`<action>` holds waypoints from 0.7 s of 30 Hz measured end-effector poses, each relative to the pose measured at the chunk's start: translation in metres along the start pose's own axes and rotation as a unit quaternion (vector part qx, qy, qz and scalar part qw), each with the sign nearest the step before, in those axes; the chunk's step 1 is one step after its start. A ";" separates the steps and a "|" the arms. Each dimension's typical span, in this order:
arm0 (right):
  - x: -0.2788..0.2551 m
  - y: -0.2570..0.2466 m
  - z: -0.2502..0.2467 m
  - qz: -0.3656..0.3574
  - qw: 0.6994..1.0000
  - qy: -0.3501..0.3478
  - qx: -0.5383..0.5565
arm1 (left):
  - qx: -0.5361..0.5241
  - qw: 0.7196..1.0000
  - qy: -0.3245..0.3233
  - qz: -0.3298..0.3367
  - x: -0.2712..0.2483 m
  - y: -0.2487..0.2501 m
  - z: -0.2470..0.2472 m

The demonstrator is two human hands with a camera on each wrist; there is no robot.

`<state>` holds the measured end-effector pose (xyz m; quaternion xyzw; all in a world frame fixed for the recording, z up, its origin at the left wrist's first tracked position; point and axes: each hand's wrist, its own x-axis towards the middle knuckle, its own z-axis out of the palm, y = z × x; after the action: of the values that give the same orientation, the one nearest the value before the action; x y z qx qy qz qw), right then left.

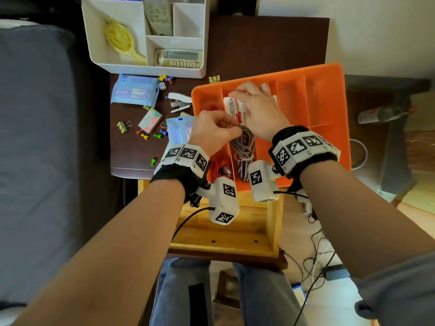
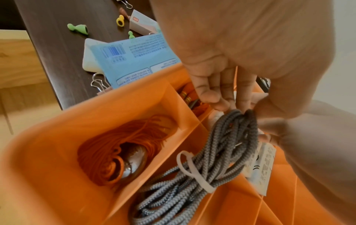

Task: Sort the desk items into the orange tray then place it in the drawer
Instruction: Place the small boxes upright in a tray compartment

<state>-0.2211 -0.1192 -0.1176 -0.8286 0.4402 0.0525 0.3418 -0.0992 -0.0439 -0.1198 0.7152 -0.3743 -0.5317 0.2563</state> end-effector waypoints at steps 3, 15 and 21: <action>-0.003 0.000 0.001 -0.002 1.000 0.004 0.008 | -0.018 1.000 0.007 0.008 -0.004 0.000 0.001; -0.017 0.012 0.008 0.030 0.991 0.084 0.101 | -0.029 0.998 0.050 0.024 -0.002 -0.007 0.005; -0.037 0.016 0.024 0.045 0.976 0.175 0.119 | -0.015 0.995 0.095 0.035 -0.006 -0.007 0.008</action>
<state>-0.2501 -0.0848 -0.1302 -0.7574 0.5334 -0.1308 0.3531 -0.1063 -0.0351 -0.1244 0.7451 -0.3652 -0.4577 0.3193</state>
